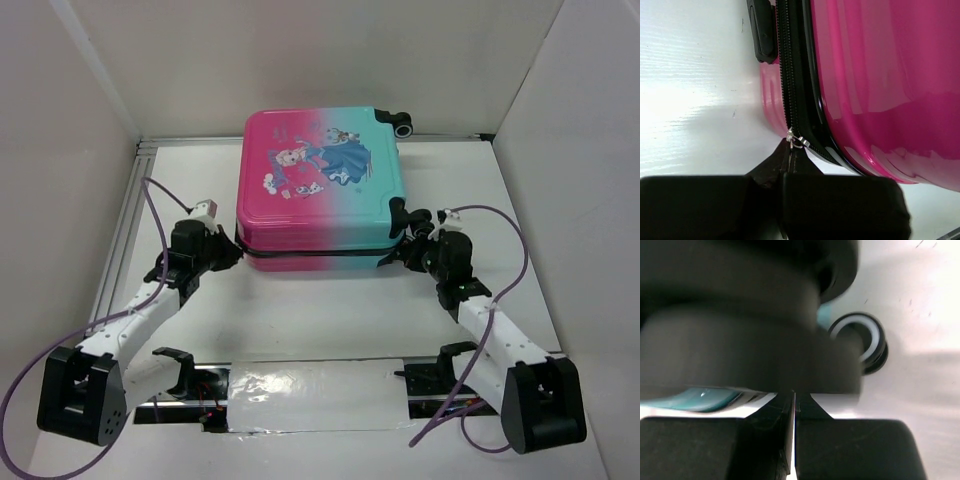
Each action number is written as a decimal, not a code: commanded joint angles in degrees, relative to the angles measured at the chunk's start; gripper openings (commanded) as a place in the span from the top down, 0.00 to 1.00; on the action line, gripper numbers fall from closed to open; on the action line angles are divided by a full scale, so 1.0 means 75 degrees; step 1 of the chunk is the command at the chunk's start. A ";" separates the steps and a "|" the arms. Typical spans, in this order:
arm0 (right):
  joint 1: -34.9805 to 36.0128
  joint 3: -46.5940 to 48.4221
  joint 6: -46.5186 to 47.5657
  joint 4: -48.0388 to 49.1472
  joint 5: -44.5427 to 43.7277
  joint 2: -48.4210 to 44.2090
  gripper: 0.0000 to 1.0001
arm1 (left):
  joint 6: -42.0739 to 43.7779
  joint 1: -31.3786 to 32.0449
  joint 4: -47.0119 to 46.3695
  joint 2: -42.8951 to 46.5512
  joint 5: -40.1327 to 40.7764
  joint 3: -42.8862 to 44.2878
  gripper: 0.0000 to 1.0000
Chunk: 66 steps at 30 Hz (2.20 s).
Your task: Pack the luggage
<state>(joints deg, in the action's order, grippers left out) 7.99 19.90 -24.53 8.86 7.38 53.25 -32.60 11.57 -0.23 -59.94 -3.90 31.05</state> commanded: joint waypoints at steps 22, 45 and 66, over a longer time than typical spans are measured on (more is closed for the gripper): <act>-0.2809 0.3064 0.3073 -0.0197 0.1945 0.3573 1.00 | 0.3058 -0.1847 0.0452 -0.2917 -0.0194 0.3347 1.00; -0.2684 0.5798 0.4593 -0.1359 0.6524 0.6354 0.74 | 0.6022 -0.1942 0.2374 -0.5051 -0.2938 0.5342 1.00; -0.1042 0.3252 0.4455 0.2158 0.6398 0.5342 0.39 | 0.6093 -0.1942 0.2117 -0.5285 -0.3088 0.5388 1.00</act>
<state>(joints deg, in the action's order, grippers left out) -0.73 40.88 8.29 18.98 51.03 89.21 8.95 -5.87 16.60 -99.26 -22.24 72.01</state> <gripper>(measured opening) 0.605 0.046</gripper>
